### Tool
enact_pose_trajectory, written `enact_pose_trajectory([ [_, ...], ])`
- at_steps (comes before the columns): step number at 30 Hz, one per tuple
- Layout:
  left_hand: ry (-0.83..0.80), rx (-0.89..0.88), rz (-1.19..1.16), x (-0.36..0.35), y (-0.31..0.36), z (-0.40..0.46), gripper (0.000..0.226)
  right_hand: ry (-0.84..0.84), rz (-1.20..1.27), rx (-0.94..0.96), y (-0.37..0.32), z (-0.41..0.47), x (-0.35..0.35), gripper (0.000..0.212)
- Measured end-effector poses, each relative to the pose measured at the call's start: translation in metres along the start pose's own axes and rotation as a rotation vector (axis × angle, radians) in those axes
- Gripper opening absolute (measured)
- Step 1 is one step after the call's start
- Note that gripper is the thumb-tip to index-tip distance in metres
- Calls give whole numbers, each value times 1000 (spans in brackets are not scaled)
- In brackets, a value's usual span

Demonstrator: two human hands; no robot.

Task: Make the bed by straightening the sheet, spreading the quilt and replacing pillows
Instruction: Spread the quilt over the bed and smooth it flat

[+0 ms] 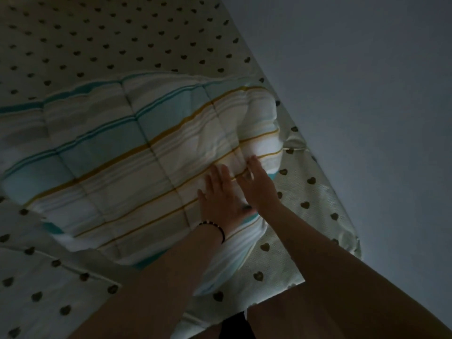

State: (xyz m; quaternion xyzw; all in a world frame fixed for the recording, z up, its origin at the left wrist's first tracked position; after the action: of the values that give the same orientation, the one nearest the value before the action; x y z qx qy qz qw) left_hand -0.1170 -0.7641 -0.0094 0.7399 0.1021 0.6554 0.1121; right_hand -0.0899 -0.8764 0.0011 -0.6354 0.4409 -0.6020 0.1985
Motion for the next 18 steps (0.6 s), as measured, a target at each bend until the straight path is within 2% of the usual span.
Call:
enact_pose_trajectory([
  [2,63,60,-17,-7,12,8,136,-14,19,21,7,2,4,57],
  [5,76,78,-121,-14,10,19,106,56,64,-90,23,6,12,57],
  [9,116,114,-255,5,-21,28,91,157,102,-163,41,28,20,81],
  [12,132,183,-411,27,-45,27,74,189,255,-350,41,49,23,109],
  [13,163,199,-425,34,-53,26,67,188,282,-409,39,58,21,112],
  [14,203,208,-427,42,-59,25,60,166,251,-431,33,64,20,105],
  [15,243,215,-422,50,-67,24,54,130,177,-409,27,71,17,89],
  [17,301,247,-420,64,-79,22,50,94,13,-284,1,77,11,56],
  [18,324,263,-432,71,-85,21,49,111,9,-205,-17,77,10,44],
])
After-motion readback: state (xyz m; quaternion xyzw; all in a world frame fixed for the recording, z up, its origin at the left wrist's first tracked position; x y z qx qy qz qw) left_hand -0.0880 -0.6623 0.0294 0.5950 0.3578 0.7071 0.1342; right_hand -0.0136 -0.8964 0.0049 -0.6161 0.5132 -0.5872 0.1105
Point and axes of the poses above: each hand's wrist, its own z-axis towards the middle knuckle, its own x-axis out of the back of the hand, y = z × x, the point moved 1 cm from there along z, towards the middle knuckle, and after that the axes turned 10 degrees about y, right-handed, at the moved point
